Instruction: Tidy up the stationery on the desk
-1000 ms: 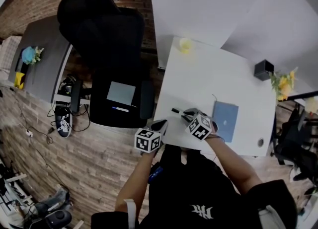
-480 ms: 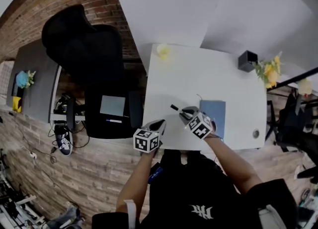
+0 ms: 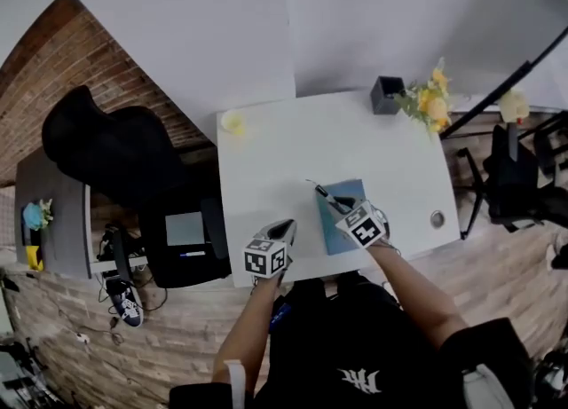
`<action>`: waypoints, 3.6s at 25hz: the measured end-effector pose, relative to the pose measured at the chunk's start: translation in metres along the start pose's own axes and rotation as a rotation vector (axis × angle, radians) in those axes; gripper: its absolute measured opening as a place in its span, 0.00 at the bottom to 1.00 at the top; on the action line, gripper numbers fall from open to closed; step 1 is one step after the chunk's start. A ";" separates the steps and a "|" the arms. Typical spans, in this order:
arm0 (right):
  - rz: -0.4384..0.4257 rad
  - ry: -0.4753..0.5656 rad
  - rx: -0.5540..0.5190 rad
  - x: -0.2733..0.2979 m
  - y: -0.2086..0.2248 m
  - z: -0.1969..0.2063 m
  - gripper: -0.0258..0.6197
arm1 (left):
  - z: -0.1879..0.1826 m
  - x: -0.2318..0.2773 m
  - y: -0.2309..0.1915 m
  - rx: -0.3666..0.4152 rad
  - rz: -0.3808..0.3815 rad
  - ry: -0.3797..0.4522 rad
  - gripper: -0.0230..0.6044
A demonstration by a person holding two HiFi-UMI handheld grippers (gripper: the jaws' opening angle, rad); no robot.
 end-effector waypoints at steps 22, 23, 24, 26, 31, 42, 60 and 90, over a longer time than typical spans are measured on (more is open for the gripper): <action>0.097 -0.062 0.481 -0.038 0.076 0.119 0.18 | -0.002 0.083 0.069 0.079 0.089 -0.148 0.05; 0.096 -0.069 0.487 -0.037 0.076 0.120 0.18 | -0.002 0.085 0.070 0.080 0.090 -0.152 0.05; 0.094 -0.074 0.497 -0.037 0.075 0.121 0.18 | -0.001 0.085 0.071 0.082 0.091 -0.157 0.05; 0.090 -0.080 0.529 -0.035 0.074 0.123 0.18 | 0.000 0.086 0.072 0.084 0.091 -0.168 0.05; 0.085 -0.110 0.599 -0.032 0.076 0.127 0.18 | 0.000 0.088 0.074 0.083 0.090 -0.176 0.05; 0.037 -0.118 0.593 -0.031 0.077 0.126 0.18 | -0.002 0.088 0.072 0.084 0.087 -0.175 0.05; -0.050 -0.094 0.595 -0.038 0.072 0.126 0.18 | 0.002 0.083 0.076 0.075 0.075 -0.163 0.05; -0.053 0.000 0.540 -0.065 0.081 0.099 0.18 | -0.021 0.076 0.104 0.120 0.060 -0.068 0.05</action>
Point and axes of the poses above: the fingertips, and each gripper's own axes: x forward along the fingers, y to its right, z out of its underside, the point moved 9 cm from there along -x, backward along the fingers, and after that the axes turned 4 degrees about z, right-handed, at the moved point
